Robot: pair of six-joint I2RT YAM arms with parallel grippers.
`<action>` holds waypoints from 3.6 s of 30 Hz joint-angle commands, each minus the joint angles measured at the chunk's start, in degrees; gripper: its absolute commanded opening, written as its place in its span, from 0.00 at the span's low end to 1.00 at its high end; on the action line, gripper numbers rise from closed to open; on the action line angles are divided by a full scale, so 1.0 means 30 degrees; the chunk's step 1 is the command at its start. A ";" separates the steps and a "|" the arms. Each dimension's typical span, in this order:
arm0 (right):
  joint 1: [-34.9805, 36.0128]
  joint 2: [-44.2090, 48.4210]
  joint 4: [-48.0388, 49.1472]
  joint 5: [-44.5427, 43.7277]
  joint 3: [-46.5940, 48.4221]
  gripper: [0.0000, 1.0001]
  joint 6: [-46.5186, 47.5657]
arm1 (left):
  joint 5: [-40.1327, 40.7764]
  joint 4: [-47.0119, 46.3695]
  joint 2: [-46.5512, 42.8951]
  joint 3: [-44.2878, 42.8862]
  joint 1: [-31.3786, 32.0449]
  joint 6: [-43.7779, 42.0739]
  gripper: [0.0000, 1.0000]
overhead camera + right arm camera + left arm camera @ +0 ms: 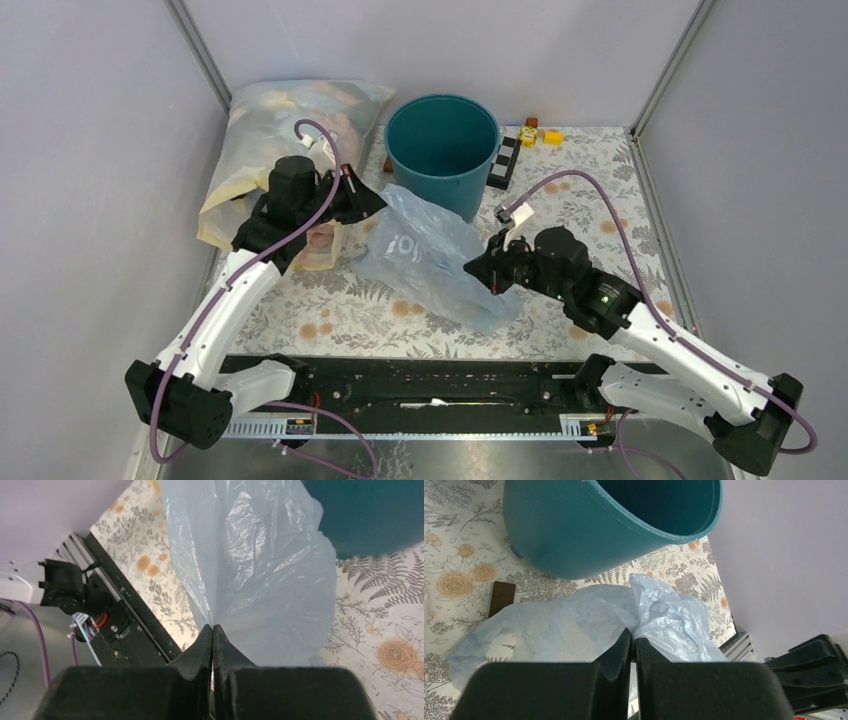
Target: Put the trash bags into the trash bin
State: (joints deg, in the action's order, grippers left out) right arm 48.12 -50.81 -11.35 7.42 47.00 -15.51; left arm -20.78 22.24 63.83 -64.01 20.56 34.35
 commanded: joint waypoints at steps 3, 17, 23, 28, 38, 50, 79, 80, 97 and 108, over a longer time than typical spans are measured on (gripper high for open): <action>0.0125 0.1736 0.1169 -0.2822 0.1788 0.00 -0.2535 | 0.0343 -0.0584 -0.0187 -0.0401 -0.0085 -0.0861 0.05; 0.0133 -0.3770 0.2479 -0.2995 0.9561 0.00 -0.2538 | -0.4042 -0.4117 0.0198 -0.3033 -0.0086 0.2360 0.00; 0.0132 -0.7313 0.2073 -0.5168 1.3911 0.00 -0.1449 | -0.4188 -0.5021 0.2970 -0.5857 -0.0085 0.3061 0.00; -0.0693 -0.9451 0.1143 -0.6562 1.6782 0.00 -0.0150 | -0.4024 -0.6033 0.5275 -0.7748 -0.0085 0.3724 0.00; -0.5451 -1.5169 -0.1493 -0.0271 2.2569 0.00 -0.1862 | -0.0781 -0.5441 0.8591 -1.1054 -0.0706 0.2685 0.00; -0.5781 -2.2193 -0.6109 -0.1816 2.8397 0.00 -0.0186 | -0.1857 -0.5273 1.3708 -1.2941 -0.1436 0.2661 0.05; -0.5784 -2.1099 -0.6876 -0.2067 2.9604 0.78 0.0801 | 0.0158 -0.5882 0.0538 -0.1712 -0.1405 0.3673 0.93; -0.5785 -2.0800 -0.6879 -0.1870 2.9663 0.84 0.0921 | 0.0157 -0.6002 -0.0024 -0.1027 -0.1403 0.4086 0.93; -0.5736 -1.0267 -0.4656 0.1094 2.1225 1.00 0.4976 | 0.0557 -0.9851 -0.4807 0.6397 0.0175 0.8500 0.86; -0.5744 -0.6780 -0.1697 0.4374 1.5839 0.95 1.0645 | 0.1289 -1.1475 -0.4179 0.6670 0.2052 0.9168 0.74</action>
State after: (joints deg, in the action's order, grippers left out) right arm 30.81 -70.30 -21.30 16.88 95.88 8.08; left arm -18.83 -7.11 51.31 -43.66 25.19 60.80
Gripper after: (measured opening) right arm 0.958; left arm 0.747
